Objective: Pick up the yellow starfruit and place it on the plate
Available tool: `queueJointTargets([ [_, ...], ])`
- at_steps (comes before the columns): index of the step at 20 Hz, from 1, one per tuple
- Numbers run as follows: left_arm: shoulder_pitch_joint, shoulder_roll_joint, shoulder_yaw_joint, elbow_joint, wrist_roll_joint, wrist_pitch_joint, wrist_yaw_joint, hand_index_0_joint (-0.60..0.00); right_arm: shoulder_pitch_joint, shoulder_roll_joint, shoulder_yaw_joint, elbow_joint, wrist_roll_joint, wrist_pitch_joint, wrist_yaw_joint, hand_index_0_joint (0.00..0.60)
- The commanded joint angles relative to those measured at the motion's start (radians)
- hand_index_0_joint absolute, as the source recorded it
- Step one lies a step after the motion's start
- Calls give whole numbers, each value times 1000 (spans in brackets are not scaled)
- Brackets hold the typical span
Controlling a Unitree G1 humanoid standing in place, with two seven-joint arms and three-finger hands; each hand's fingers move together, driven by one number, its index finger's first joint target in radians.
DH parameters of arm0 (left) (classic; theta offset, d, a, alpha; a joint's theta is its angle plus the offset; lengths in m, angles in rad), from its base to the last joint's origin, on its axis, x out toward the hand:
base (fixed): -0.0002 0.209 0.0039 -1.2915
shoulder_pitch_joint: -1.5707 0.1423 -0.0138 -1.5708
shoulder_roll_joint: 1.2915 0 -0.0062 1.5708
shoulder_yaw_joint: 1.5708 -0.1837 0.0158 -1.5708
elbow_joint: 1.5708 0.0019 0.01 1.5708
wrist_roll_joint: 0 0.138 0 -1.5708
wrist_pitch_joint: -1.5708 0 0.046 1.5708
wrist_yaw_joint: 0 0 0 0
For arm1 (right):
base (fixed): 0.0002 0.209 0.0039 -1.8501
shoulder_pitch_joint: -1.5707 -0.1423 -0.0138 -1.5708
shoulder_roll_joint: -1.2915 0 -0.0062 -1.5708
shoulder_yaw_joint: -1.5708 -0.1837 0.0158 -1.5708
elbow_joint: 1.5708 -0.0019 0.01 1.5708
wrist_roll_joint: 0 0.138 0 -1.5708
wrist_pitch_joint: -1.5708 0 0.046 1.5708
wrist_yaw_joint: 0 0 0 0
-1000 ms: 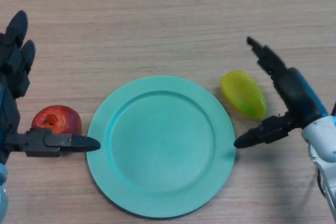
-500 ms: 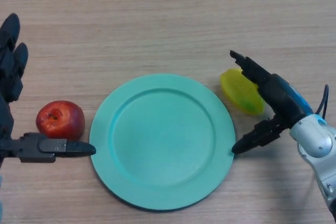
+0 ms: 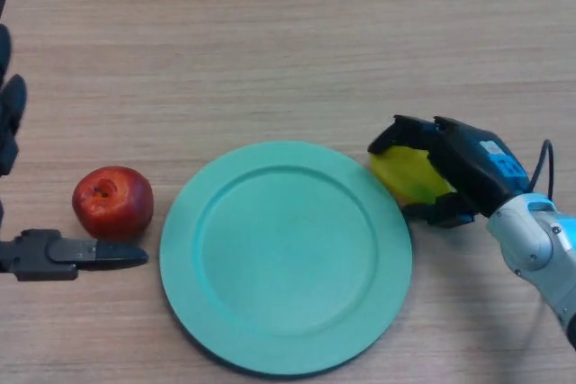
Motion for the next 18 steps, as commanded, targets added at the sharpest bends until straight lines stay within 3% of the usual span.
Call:
queueJointTargets([
  [1,-23,27,53,-31,-27,-119,-31,0,-65,-21,-74,-70,122,-41,-34,600],
  [7,-37,29,39,9,-6,-160,-9,0,-32,-15,-86,-261,229,39,53,600],
  [9,-49,36,36,20,-4,-165,-3,0,-12,0,-80,-344,257,72,94,600],
  [12,-57,42,22,27,-30,-138,-9,0,61,53,-52,-551,318,184,189,600],
  [16,-64,42,12,34,-47,-136,-6,0,154,101,44,-713,267,235,204,600],
  [18,-63,41,2,37,-38,-143,-2,0,172,106,75,-698,130,160,142,600],
])
